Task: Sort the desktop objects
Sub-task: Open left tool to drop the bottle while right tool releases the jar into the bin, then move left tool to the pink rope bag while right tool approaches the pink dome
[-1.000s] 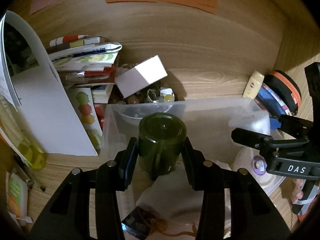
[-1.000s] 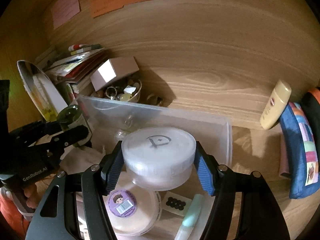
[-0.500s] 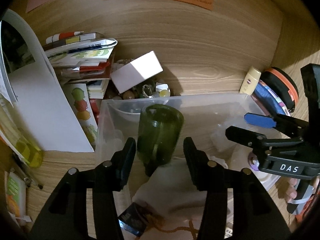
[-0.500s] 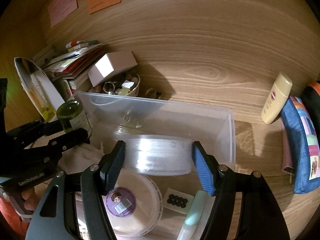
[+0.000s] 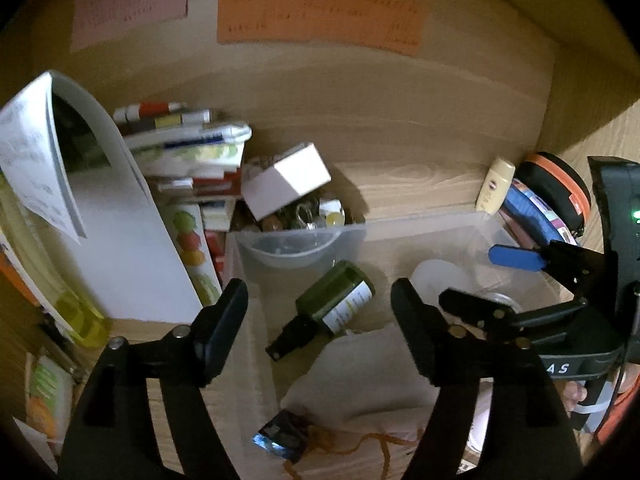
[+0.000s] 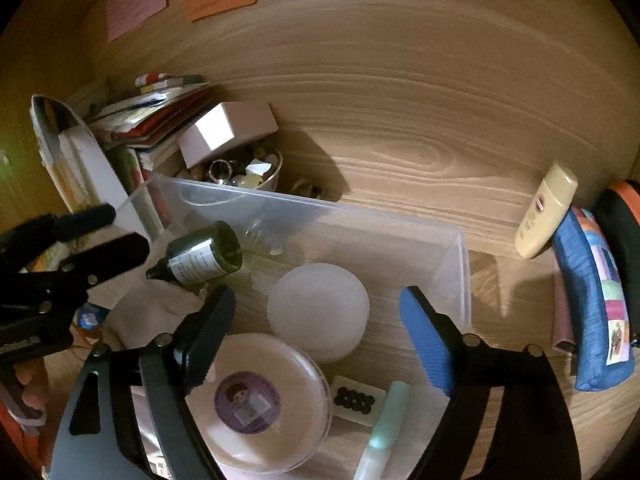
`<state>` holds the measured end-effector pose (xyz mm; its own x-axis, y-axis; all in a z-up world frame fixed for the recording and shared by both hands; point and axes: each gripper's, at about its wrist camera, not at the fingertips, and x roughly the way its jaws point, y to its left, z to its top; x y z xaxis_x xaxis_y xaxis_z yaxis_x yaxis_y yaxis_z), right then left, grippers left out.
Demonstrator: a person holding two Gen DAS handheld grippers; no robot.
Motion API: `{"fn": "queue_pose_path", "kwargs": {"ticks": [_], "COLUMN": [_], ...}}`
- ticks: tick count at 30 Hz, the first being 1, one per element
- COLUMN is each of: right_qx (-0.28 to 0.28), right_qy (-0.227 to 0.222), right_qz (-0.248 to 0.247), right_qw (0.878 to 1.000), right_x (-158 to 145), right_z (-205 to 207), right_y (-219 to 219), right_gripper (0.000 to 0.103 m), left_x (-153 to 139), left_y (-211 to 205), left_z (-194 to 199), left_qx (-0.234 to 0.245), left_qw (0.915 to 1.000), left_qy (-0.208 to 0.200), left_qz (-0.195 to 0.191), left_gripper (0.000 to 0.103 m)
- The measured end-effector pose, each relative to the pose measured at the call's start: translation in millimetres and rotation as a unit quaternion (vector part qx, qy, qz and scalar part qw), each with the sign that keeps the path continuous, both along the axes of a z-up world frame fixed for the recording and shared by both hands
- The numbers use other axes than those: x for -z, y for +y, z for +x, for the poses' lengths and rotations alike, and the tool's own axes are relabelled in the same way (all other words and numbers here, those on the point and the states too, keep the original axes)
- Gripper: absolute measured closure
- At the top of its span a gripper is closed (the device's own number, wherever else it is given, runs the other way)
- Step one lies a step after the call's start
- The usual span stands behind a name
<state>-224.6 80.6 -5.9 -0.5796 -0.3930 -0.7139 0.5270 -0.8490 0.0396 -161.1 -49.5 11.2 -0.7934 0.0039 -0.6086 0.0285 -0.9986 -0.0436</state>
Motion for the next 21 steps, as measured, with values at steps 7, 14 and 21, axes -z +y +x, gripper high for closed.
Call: {"fn": "queue_pose_path", "kwargs": {"ticks": [7, 14, 21], "right_qx": [-0.006, 0.003, 0.008], "right_qy": [0.023, 0.042, 0.051], "right_qz": [0.009, 0.013, 0.014], "right_qw": [1.000, 0.999, 0.999], "right_x": [-20.4, -38.0, -39.9], "right_z": [15.0, 38.4, 62.1], "right_y": [2.5, 18.3, 33.2], "right_gripper": [0.021, 0.020, 0.020], "left_x": [-9.5, -14.7, -22.0], "left_y": [-0.5, 5.0, 10.2], "left_z": [7.9, 18.1, 42.0], "left_qx": [0.000, -0.007, -0.005], "left_qw": [0.9998, 0.9996, 0.9990], "left_qy": [0.017, 0.022, 0.042], "left_qz": [-0.005, -0.016, -0.014], "left_gripper": [0.025, 0.024, 0.006]}}
